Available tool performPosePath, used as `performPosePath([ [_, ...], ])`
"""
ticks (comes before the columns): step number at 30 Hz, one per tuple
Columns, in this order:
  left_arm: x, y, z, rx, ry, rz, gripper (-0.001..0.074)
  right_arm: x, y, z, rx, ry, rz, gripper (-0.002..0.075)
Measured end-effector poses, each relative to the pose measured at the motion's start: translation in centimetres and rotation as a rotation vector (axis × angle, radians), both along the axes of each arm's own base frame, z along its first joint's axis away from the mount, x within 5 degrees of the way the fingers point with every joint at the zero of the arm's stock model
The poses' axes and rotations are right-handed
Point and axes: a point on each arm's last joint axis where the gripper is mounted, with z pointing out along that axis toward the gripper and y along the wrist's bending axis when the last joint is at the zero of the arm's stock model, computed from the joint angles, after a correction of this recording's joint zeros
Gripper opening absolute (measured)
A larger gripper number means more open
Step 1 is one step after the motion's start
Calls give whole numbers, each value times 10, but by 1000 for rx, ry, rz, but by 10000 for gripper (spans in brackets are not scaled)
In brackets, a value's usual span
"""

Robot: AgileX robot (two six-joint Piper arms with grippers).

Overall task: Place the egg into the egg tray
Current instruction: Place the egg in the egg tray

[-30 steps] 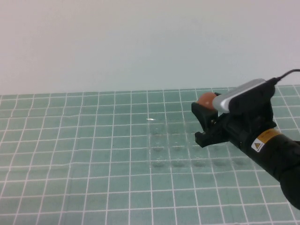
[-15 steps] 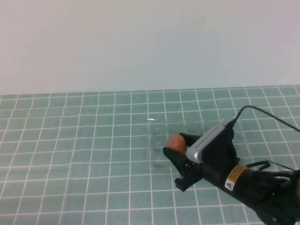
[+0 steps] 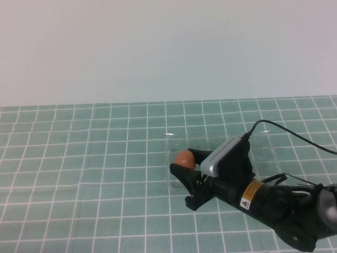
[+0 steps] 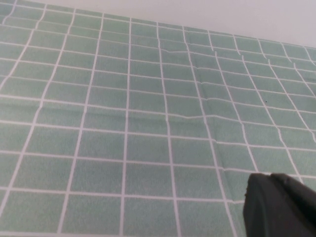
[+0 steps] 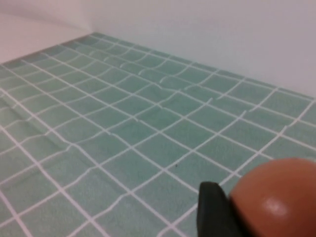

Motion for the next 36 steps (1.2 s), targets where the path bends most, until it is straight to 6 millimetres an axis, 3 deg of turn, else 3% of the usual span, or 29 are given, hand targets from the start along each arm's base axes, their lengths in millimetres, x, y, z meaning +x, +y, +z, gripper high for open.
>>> performPosePath([
  [11, 0, 0, 0, 0, 0, 0, -1, -3, 4, -22, -37, 40, 48, 382],
  [36, 0, 0, 0, 0, 0, 0, -1, 13, 17, -10, -23, -32, 55, 382],
])
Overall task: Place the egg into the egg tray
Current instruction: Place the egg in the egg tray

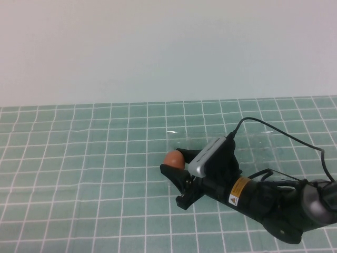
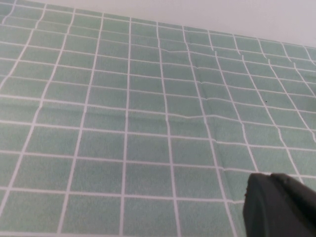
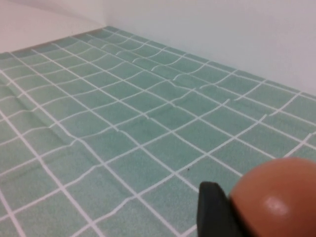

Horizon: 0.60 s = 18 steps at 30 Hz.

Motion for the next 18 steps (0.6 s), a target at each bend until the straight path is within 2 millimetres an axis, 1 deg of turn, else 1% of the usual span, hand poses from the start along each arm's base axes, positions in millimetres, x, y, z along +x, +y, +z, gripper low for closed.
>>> performPosePath([
  [4, 0, 0, 0, 0, 0, 0, -1, 0, 0, -2, -7, 2, 0, 382],
  [11, 0, 0, 0, 0, 0, 0, -1, -1, -1, -22, -27, 51, -5, 382],
  [18, 0, 0, 0, 0, 0, 0, -1, 0, -1, -21, -11, 50, -17, 382],
])
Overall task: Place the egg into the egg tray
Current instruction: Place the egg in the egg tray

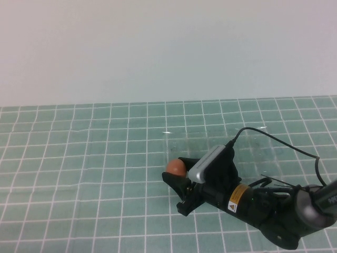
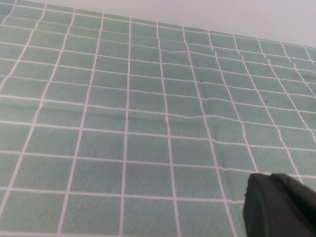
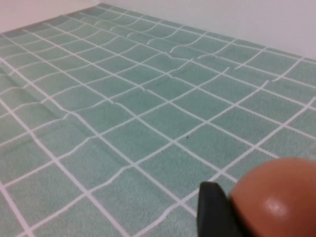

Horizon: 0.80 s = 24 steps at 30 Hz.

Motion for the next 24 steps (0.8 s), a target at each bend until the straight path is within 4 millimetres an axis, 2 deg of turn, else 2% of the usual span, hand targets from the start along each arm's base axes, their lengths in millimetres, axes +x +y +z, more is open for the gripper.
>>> performPosePath([
  [7, 0, 0, 0, 0, 0, 0, -1, 1, -1, 0, 6, 4, -14, 410],
  [13, 0, 0, 0, 0, 0, 0, -1, 2, -1, 1, 31, 24, -34, 534],
  [15, 0, 0, 0, 0, 0, 0, -1, 2, -1, 1, 45, 39, -39, 554],
  [24, 0, 0, 0, 0, 0, 0, -1, 2, -1, 2, 86, 77, -51, 565],
])
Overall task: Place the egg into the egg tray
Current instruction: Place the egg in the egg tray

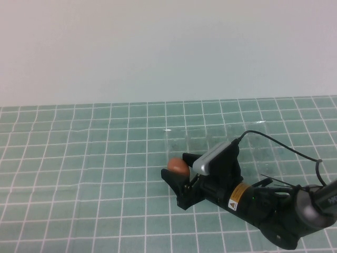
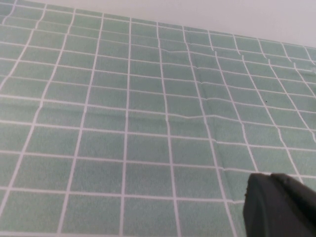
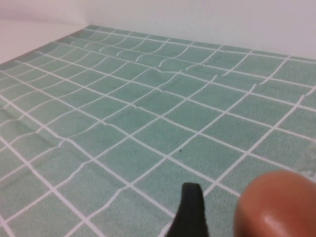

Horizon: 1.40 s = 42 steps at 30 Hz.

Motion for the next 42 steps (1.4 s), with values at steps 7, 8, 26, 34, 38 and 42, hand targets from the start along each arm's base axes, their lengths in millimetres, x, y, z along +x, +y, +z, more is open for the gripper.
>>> performPosePath([
  [7, 0, 0, 0, 0, 0, 0, -1, 3, -1, 9, 9, -23, -30, 566],
  [8, 0, 0, 0, 0, 0, 0, -1, 3, -1, 13, 9, -37, -29, 566],
  [26, 0, 0, 0, 0, 0, 0, -1, -6, -19, 104, -319, -69, -53, 234],
  [34, 0, 0, 0, 0, 0, 0, -1, -40, -50, 199, -362, -207, -99, 9],
  [38, 0, 0, 0, 0, 0, 0, -1, -55, -60, 235, -286, -308, -120, 3],
  [42, 0, 0, 0, 0, 0, 0, -1, -59, -62, 247, -233, -368, -123, 0],
])
